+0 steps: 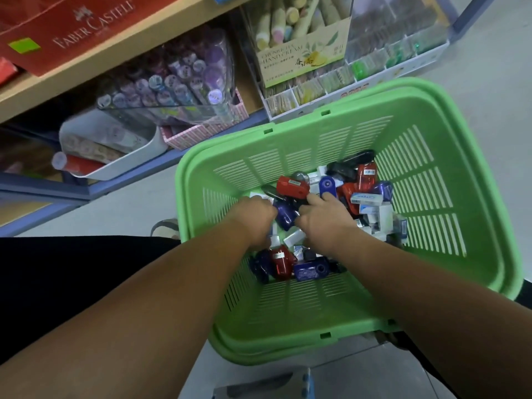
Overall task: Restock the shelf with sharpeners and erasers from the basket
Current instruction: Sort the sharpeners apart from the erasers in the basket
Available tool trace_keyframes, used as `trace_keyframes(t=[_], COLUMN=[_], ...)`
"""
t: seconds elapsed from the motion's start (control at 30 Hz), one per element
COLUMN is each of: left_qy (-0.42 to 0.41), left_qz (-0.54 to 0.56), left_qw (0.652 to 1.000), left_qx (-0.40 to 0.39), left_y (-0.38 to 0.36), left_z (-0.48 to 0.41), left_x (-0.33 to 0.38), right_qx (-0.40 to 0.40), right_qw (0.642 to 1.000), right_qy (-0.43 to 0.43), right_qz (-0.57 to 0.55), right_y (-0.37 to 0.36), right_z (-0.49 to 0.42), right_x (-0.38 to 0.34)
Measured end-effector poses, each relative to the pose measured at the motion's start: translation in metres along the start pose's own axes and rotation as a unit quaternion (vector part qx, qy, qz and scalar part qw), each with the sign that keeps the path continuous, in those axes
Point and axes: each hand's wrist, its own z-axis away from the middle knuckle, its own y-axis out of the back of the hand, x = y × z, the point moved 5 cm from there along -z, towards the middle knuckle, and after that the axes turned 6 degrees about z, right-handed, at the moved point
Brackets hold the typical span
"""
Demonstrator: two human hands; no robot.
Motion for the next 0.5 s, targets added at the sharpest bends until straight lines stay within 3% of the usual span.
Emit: trace_keyframes(t=[0.07,0.23,0.5], left_qy=[0.010,0.029,0.064], left_qz=[0.036,0.067,0.113], left_qw=[0.999,0.996,0.991], left_qx=[0.005,-0.055,-0.037], left_y=[0.001,-0.012,-0.032], left_z=[-0.001,-0.007,-0.015], left_x=[-0.002,-0.005,-0.001], right_qx=[-0.005,-0.033,-0.051], right_qw=[1.000,0.991,0.996], right_qy=[0.010,0.035,0.033], right_qz=[0.000,-0.127,-0.063], right_y=[-0.002,-0.005,-0.010], right_z=[-0.001,-0.009,-0.012], right_x=[-0.004,-0.016,-0.017])
